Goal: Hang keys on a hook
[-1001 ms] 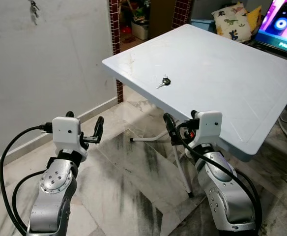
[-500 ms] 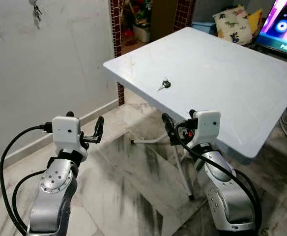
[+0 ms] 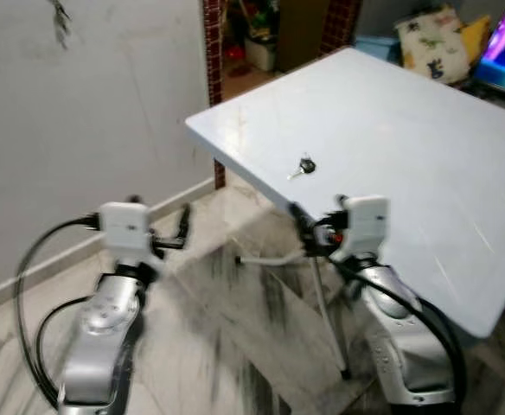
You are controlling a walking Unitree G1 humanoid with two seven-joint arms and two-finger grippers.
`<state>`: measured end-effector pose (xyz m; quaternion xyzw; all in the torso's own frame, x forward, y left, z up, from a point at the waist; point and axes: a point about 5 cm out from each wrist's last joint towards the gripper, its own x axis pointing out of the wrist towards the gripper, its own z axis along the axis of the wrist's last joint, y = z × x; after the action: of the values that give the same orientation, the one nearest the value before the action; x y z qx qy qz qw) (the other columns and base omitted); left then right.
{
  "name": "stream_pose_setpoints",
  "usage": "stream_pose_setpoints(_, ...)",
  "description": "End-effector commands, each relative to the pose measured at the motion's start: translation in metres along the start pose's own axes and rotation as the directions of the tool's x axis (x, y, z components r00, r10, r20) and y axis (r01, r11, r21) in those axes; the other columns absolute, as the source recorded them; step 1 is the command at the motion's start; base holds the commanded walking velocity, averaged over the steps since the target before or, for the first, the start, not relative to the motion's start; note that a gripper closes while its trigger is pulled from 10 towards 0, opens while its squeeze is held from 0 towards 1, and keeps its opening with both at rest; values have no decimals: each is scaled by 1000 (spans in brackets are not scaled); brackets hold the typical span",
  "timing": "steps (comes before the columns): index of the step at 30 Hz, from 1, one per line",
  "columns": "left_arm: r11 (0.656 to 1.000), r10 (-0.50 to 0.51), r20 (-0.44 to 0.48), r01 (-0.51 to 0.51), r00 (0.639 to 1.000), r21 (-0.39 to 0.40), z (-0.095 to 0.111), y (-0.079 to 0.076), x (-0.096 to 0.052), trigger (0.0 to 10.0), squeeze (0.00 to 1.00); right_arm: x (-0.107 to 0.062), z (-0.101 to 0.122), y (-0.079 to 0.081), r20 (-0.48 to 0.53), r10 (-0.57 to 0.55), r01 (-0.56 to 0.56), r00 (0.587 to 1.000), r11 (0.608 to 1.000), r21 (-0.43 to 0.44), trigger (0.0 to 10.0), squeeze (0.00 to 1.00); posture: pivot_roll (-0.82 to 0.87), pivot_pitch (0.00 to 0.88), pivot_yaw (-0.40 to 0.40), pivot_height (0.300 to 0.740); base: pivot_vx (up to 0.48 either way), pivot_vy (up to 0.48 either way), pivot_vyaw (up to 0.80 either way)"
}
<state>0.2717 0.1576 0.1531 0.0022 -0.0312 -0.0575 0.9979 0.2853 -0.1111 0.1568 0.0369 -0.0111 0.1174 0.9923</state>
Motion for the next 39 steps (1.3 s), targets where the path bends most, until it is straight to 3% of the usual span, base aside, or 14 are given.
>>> stream_pose_setpoints(1, 1000, 16, 3, -16, 1000, 10, 2, 7, -2, 10000, 0, 1, 3, 8, 12, 26, -26, 1000, 1000, 6, 10000, 0, 32, 69, 1, 740, 394, 0, 0)
stream_pose_setpoints(13, 1000, 4, -16, -4, 1000, 5, -1, 5, 0, 10000, 0, 6, 3, 6, 15, 13, -13, 1000, 1000, 2, 10000, 0, 40, 54, 3, 740, 374, 0, -67)
stream_pose_setpoints(17, 1000, 10, -25, -9, 1000, 13, -2, 4, 1, 10000, 0, 7, 3, 6, 19, 13, -13, 1000, 1000, 3, 10000, 0, 42, 51, 4, 740, 0, 0, -800)
stream_pose_setpoints(28, 999, -5, -21, 5, 1000, 32, -3, 1, 0, 10000, 0, 11, 4, 6, 23, 9, -9, 1000, 1000, -3, 10000, 0, 40, 53, 2, 740, 0, 0, 0)
stream_pose_setpoints(39, 1000, -12, -19, 13, 1000, 18, -4, -2, -1, 10000, 0, 10, 4, 5, 17, 10, -10, 1000, 1000, -8, 10000, 0, 29, 62, -3, 740, 0, -386, 0)
